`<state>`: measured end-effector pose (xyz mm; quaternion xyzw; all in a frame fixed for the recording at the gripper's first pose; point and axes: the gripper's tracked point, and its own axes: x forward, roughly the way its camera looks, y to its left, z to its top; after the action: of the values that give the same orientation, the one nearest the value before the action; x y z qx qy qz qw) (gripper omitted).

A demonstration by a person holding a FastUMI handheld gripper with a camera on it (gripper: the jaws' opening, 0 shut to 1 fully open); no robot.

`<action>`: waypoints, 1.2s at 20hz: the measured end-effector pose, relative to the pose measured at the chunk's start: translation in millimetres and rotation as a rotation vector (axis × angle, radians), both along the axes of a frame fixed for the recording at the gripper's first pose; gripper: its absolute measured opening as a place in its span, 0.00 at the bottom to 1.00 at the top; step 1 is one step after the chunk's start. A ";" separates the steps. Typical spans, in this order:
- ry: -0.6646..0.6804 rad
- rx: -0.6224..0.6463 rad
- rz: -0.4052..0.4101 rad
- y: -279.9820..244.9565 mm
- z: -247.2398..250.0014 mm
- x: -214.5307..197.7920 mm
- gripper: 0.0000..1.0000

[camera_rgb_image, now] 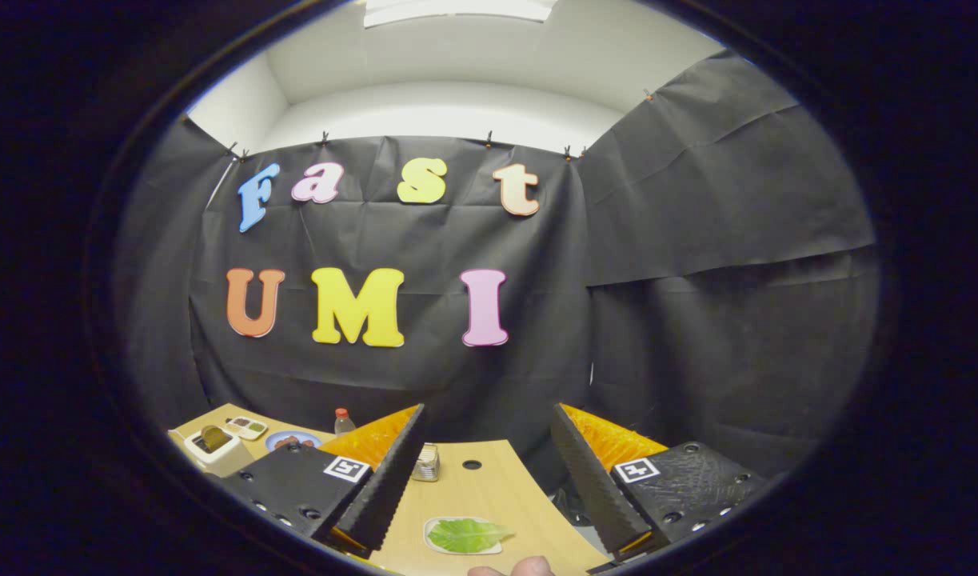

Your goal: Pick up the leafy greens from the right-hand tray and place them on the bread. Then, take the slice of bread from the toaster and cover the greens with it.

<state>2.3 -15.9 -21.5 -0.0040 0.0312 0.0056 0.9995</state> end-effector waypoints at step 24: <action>0.617 0.004 0.169 -28.9 -345.0 83.9 0.95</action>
<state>86.2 -44.8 -366.4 -0.0029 0.3324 0.0898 0.9388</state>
